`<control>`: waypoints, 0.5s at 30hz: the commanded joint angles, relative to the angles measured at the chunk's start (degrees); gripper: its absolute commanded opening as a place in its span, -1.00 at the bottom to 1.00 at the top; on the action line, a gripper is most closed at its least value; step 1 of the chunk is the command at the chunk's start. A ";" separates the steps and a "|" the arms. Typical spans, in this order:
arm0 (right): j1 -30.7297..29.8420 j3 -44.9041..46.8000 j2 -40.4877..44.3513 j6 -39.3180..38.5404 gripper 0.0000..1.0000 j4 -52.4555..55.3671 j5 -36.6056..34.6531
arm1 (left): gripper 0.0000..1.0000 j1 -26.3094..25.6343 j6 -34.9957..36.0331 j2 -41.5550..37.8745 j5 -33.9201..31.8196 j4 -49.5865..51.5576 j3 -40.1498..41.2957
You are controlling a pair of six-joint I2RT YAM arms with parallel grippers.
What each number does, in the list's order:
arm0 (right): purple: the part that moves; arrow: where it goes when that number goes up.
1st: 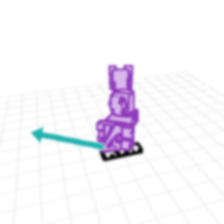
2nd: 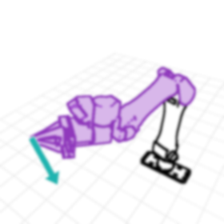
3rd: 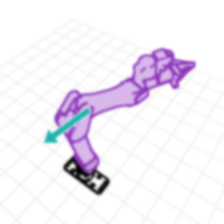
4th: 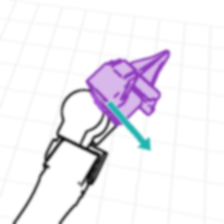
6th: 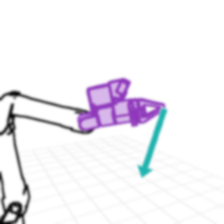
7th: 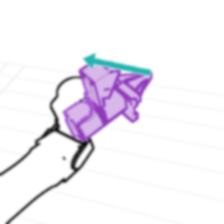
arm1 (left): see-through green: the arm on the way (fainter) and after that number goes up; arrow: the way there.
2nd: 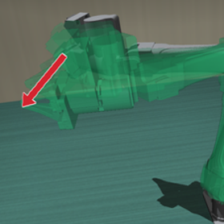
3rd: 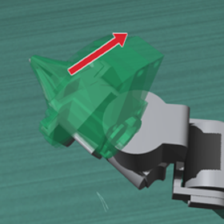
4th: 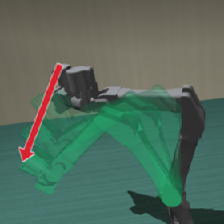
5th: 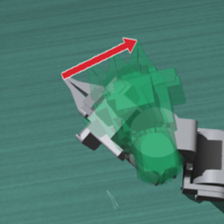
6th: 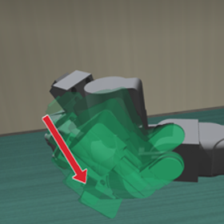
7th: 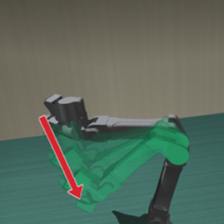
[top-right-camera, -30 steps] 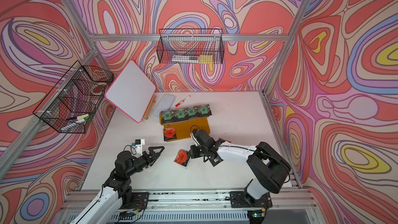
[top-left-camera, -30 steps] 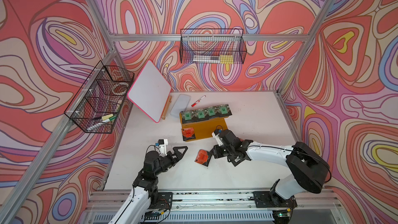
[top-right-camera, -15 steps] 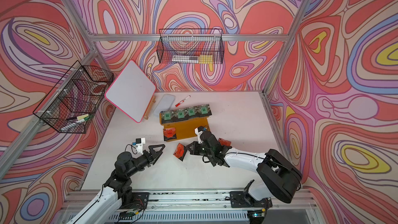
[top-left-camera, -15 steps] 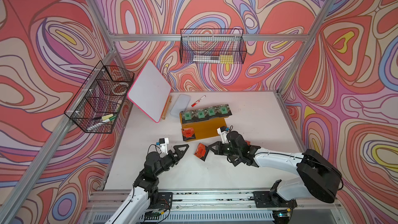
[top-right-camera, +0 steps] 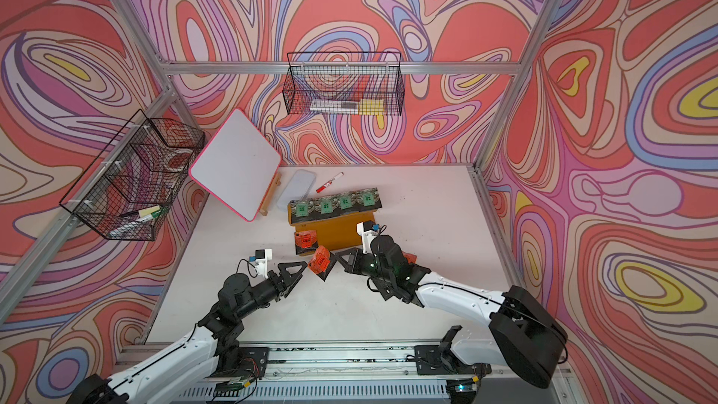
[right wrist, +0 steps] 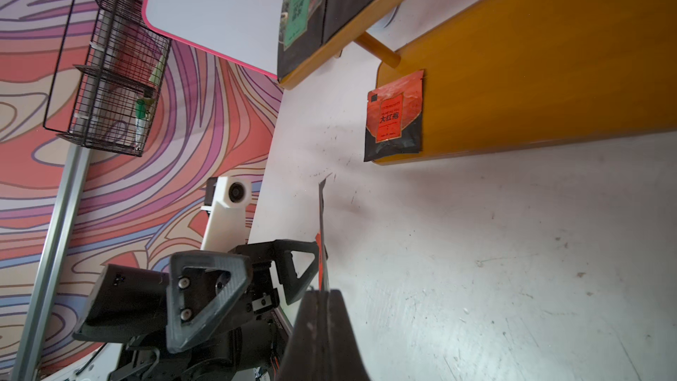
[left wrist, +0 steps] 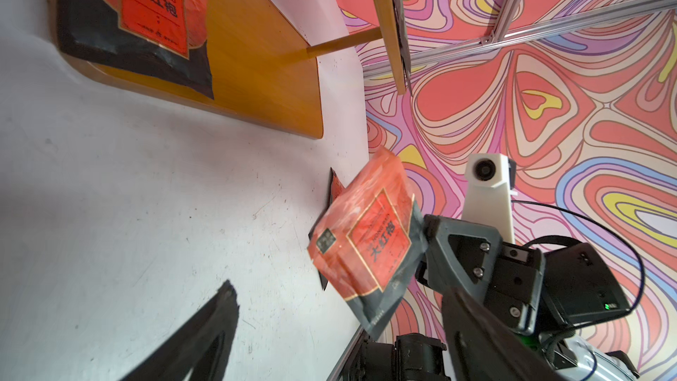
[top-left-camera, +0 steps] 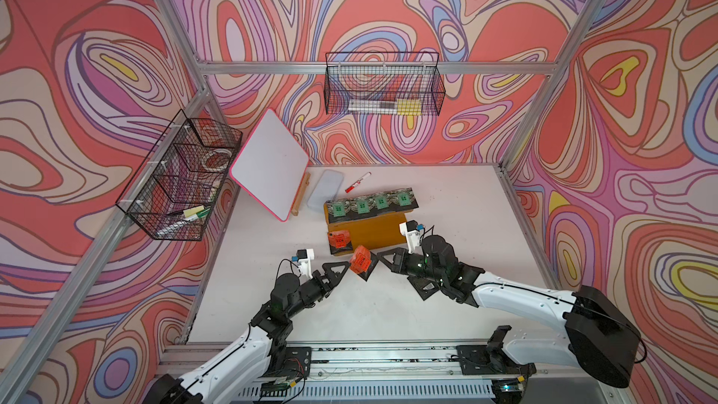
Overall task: Place the tea bags on the shelf by color
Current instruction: Pick up the tea bag from the center of the board.
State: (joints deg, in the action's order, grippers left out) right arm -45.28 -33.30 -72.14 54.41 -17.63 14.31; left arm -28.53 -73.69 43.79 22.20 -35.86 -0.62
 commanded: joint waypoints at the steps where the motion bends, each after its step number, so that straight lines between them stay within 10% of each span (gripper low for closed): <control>1: 0.21 0.10 2.11 1.05 -1.00 -1.04 -0.76 | 0.70 -1.61 -1.11 4.74 -2.62 -11.98 0.18; 15: 0.19 0.69 5.99 1.31 -1.00 0.30 0.02 | -0.23 -3.07 -3.30 28.37 1.16 -40.78 -4.85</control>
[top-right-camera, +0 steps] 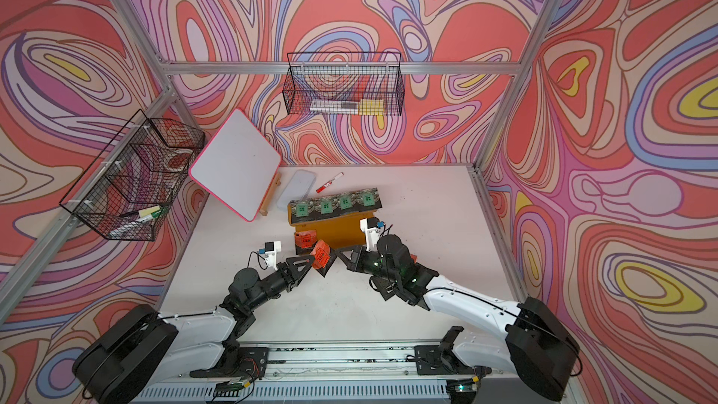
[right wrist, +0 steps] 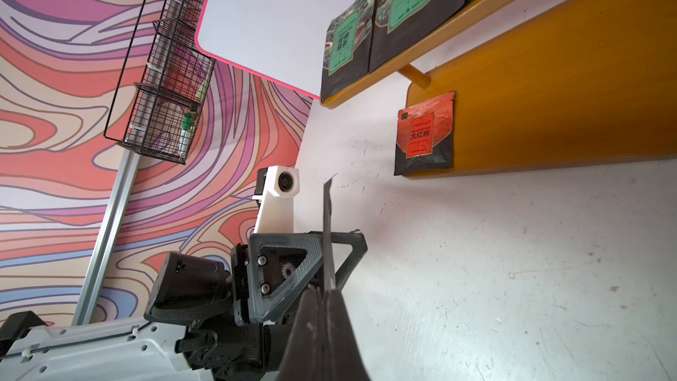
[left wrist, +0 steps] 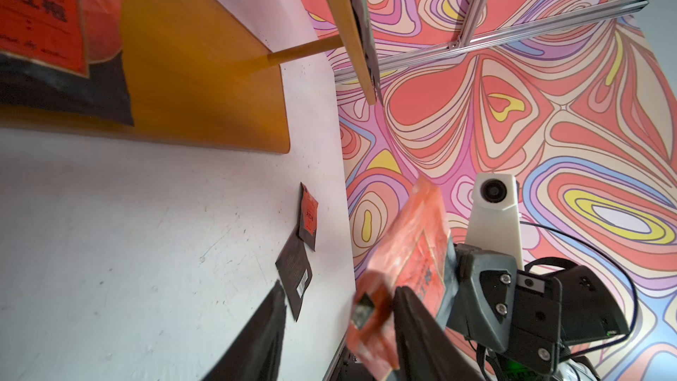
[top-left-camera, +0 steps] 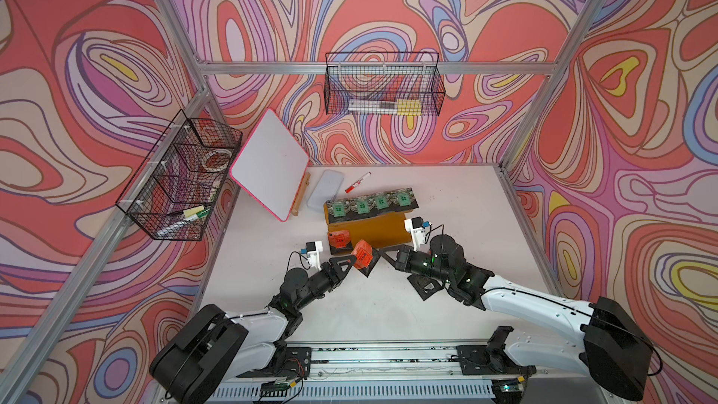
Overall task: Place the tea bags on the shelf by color
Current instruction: Pick up the tea bag from the center of the board, then place the tea bag on the shelf.
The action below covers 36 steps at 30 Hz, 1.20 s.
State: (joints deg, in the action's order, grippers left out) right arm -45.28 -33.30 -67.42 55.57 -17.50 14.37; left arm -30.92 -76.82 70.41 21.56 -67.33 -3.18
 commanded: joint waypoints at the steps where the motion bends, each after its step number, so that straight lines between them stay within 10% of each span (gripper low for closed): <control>1: 0.19 0.69 1.40 0.11 -1.00 0.42 0.01 | -0.30 -0.88 -0.03 2.15 1.82 -9.29 -2.65; 13: 0.18 0.71 2.40 -1.29 -1.00 3.26 -1.10 | -0.99 -1.08 0.61 -1.46 1.28 -6.77 -2.53; 16: 0.19 0.21 2.35 -2.53 -0.92 4.82 -0.72 | -1.00 -1.11 0.72 -1.41 1.63 -6.71 -2.64; 19: 0.19 -0.91 2.47 -4.73 -0.33 8.43 -0.40 | -1.00 -1.12 1.35 -1.33 2.67 -6.75 -2.77; 24: 0.19 -2.97 3.76 -10.55 0.07 14.12 1.09 | -1.00 -1.14 3.15 -1.63 5.88 -6.96 -2.88; 36: 1.50 -3.23 5.24 -15.34 -0.04 13.12 12.83 | -1.00 -1.12 9.76 -9.12 16.65 3.08 -5.99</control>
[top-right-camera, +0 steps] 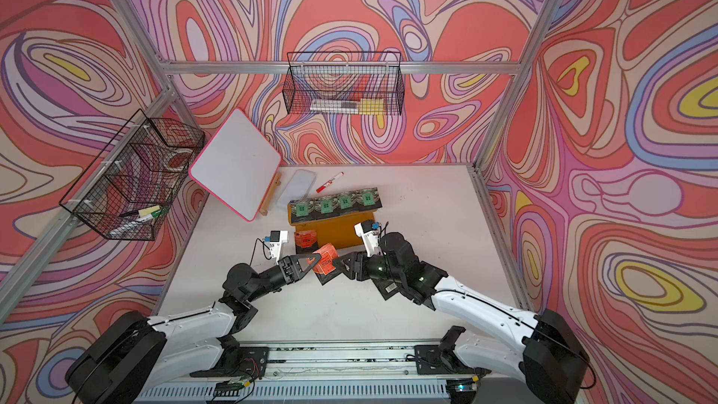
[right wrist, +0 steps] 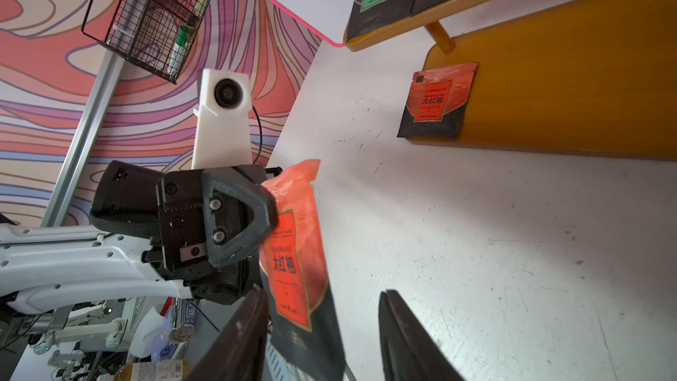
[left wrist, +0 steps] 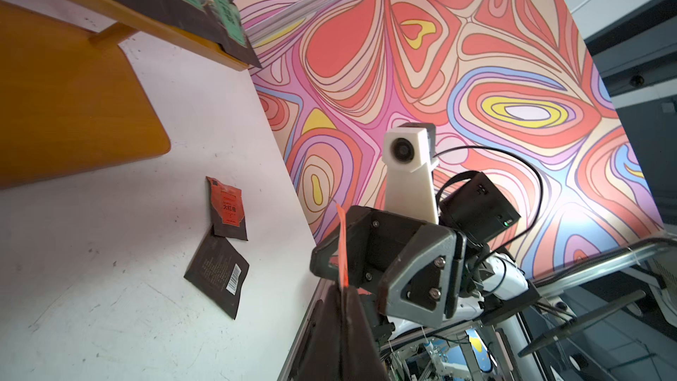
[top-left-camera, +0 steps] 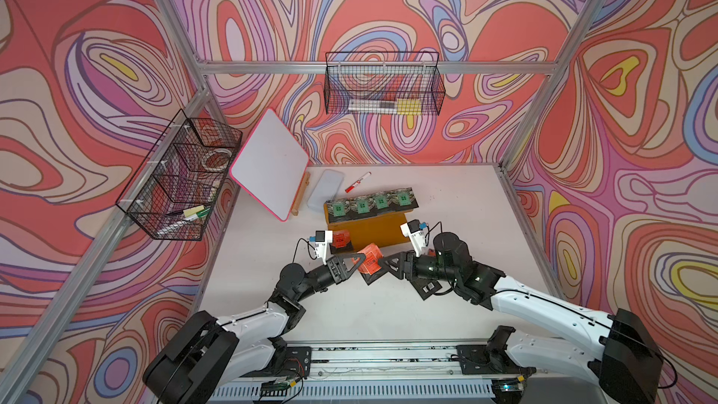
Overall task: Place the tea bags on the shelf by color
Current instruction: Place the tea bag on the shelf.
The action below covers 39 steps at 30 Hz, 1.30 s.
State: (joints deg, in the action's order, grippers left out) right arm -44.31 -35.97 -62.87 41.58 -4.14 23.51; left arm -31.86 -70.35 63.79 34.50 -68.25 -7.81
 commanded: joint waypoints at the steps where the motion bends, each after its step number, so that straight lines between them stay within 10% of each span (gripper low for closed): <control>1: 0.65 -0.36 0.84 -1.09 -0.08 -0.42 3.99 | -1.00 -0.19 3.84 -3.84 3.82 6.14 -1.52; 11: 1.45 0.72 2.05 0.93 -0.35 -4.69 7.92 | -1.00 -0.14 7.88 -13.50 2.82 19.76 -2.47; 39: 1.60 8.88 1.21 11.93 -0.55 -19.49 9.09 | -1.00 -0.14 5.57 -14.50 0.85 15.51 -2.65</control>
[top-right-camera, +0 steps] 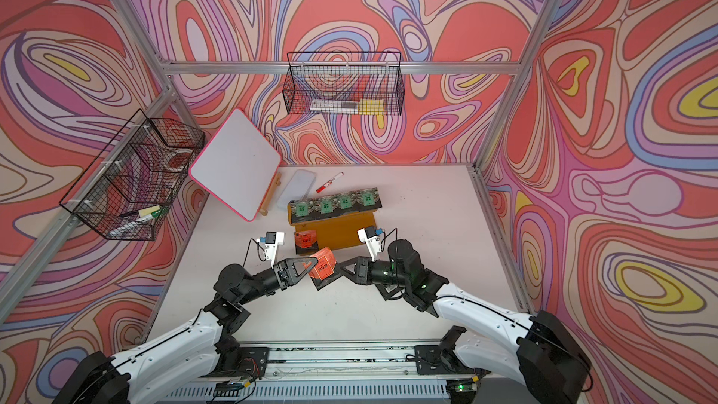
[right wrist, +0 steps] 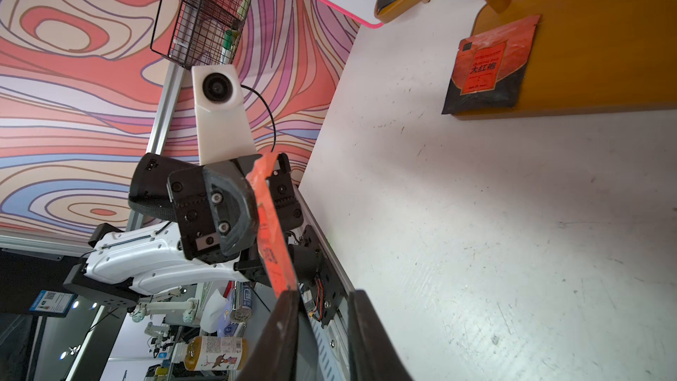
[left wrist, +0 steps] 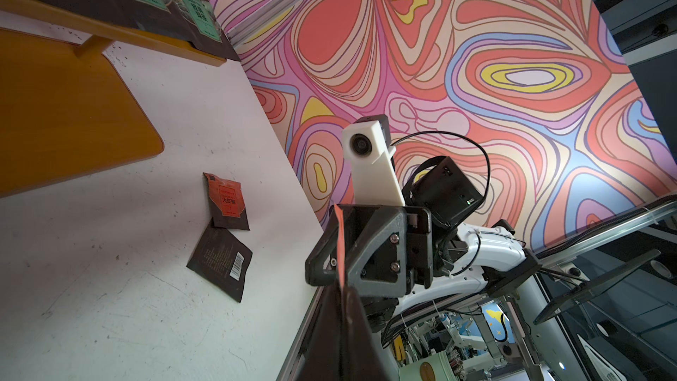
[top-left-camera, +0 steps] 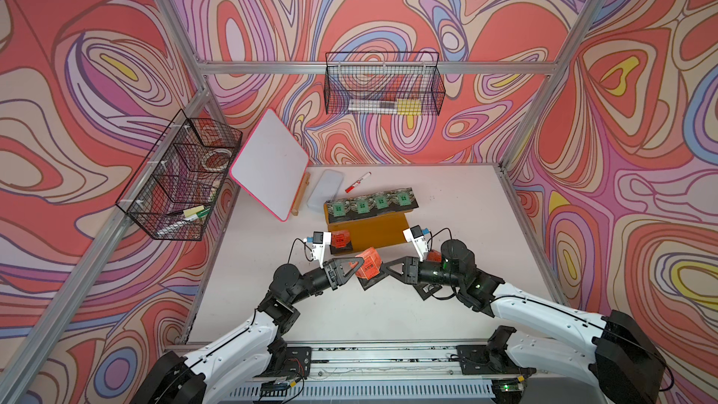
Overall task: Place the tea bags on the shelf by color
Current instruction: Place the tea bag on the shelf.
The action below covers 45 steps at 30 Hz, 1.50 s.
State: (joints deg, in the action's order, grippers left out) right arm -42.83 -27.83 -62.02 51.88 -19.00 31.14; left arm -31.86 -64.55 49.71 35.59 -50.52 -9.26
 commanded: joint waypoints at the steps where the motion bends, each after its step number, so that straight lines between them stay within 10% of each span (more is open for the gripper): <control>1: 0.12 0.83 0.32 1.80 -0.57 -4.98 1.69 | -1.00 -0.14 -0.16 -0.41 -0.26 -2.21 -1.20; 11: 0.13 1.03 -0.99 3.05 -1.00 -6.68 2.20 | -1.00 -0.14 -0.11 -0.32 -0.85 -1.12 -1.38; 15: 0.14 0.77 -0.84 2.77 -1.00 -5.63 0.82 | -0.14 -0.18 0.05 -1.05 -1.97 1.14 -1.47; 23: 0.13 -1.84 0.25 -1.03 -1.00 4.06 -6.32 | 0.55 -0.08 4.84 -8.55 -10.36 24.73 -3.53; 31: 0.12 -3.41 -4.01 -3.62 -1.00 5.53 -14.12 | 0.70 -0.05 10.73 -19.25 -20.31 48.40 -6.12; 45: 0.96 -6.01 -17.00 -4.46 -1.00 -2.95 -21.73 | 0.93 -0.06 12.70 -24.49 -23.78 55.28 -6.06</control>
State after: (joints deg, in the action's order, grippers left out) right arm -42.54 -31.83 -77.14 48.73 -18.59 11.73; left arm -31.86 -53.32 25.89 13.13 2.44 -14.26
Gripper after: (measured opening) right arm 0.042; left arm 0.964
